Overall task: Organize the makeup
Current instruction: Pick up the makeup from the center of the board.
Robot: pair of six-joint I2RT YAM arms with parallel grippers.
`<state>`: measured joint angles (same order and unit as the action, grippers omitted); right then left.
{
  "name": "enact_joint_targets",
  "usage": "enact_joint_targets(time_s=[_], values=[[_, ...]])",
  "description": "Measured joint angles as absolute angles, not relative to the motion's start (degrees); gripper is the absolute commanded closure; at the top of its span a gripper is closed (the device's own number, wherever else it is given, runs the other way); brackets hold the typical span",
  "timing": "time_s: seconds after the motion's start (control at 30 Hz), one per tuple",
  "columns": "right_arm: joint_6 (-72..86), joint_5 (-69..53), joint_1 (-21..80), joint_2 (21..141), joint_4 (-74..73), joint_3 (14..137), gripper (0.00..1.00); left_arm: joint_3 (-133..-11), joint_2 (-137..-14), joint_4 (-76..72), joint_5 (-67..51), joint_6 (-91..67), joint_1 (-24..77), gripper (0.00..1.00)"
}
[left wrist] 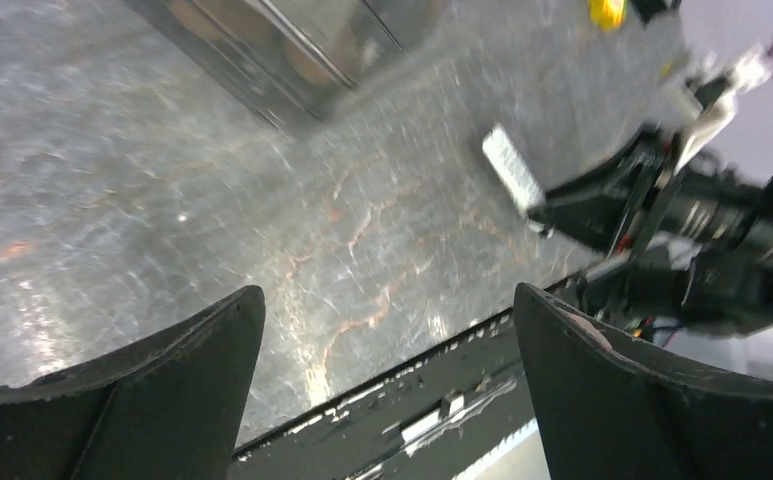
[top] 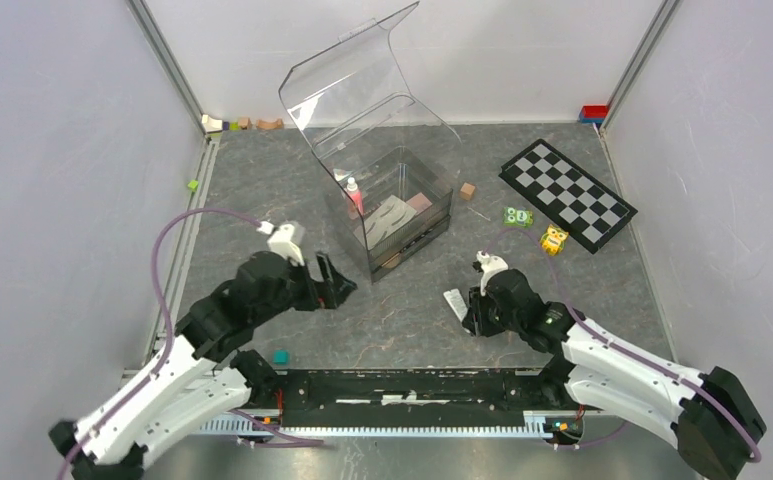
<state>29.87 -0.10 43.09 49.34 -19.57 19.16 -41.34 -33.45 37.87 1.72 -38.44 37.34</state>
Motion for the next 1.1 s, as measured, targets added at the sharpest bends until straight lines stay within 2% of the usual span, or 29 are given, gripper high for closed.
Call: enact_joint_targets(time_s=[0.17,0.33,0.6,0.83,1.0,1.1], values=[[32.88,-3.68,43.13,43.66,-14.68,18.90,0.73,-40.47,-37.60,35.42,10.66,-43.94,53.71,0.02],[39.81,-8.01,44.18,38.83,-2.50,15.53,0.71,-39.94,-40.29,30.55,15.11,-49.08,59.24,0.06],[45.65,-8.75,50.48,40.95,6.33,15.25,0.70,-43.68,-52.80,23.18,22.92,-53.45,69.76,0.07],[50.04,-6.35,54.76,40.86,12.08,15.25,0.70,-44.05,-55.46,18.87,28.71,-57.47,72.90,0.16],[52.42,-5.02,56.49,40.88,15.51,15.25,0.70,-45.25,-59.64,16.69,30.70,-58.61,73.93,0.28],[52.93,-4.05,57.43,40.82,16.64,15.29,0.70,-45.39,-61.25,15.92,31.22,-59.02,74.15,0.29]])
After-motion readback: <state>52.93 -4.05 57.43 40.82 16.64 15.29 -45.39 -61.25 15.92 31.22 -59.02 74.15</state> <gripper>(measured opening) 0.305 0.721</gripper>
